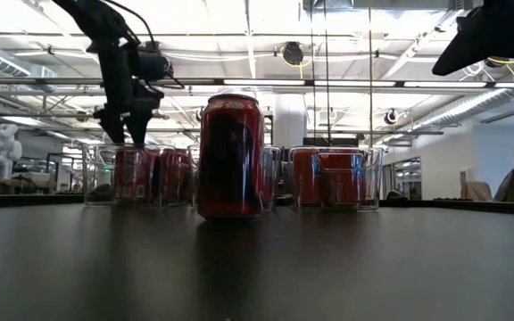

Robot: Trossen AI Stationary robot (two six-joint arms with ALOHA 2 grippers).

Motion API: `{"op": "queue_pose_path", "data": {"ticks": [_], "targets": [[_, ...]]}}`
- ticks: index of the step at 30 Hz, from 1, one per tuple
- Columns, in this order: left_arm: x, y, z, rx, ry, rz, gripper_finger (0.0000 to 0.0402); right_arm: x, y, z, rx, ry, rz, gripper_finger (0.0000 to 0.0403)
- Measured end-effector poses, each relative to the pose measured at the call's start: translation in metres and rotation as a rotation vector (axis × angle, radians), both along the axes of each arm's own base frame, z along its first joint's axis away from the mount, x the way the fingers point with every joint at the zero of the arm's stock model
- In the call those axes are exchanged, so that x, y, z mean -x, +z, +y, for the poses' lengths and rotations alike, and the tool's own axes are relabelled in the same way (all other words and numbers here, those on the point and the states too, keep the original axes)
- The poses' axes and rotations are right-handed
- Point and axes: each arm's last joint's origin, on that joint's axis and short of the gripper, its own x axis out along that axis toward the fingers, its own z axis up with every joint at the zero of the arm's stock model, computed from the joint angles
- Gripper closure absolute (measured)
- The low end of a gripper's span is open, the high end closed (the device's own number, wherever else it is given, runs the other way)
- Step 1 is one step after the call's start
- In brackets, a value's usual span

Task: Sort soda cans
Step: Put the red soda can into the left transparent bin

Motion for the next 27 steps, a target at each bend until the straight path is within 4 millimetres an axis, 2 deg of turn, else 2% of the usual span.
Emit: {"op": "queue_pose_path", "data": {"ticks": [5,9,14,18,22,27], "targets": [[0.006,0.023,-0.008,-0.017,0.023,-0.020,0.0004,0.000,0.000,0.000,0.002,0.002,0.000,0.0017],[0.014,0.047,-0.025,-0.048,0.000,-0.098,0.0004,0.000,0.000,0.000,0.002,0.002,0.000,0.0017],[0.019,0.081,-0.067,-0.099,-0.112,-0.310,0.0004,0.000,0.000,0.000,0.002,0.002,0.000,0.0017],[0.017,0.096,-0.104,-0.082,-0.178,-0.418,0.0004,0.000,0.000,0.000,0.003,0.003,0.000,0.0017],[0.001,0.101,-0.134,-0.026,-0.292,-0.497,0.0004,0.000,0.000,0.000,0.005,0.005,0.000,0.0017],[-0.033,0.101,-0.166,0.016,-0.469,-0.557,0.0004,0.000,0.000,0.000,0.005,0.005,0.000,0.0017]]}}
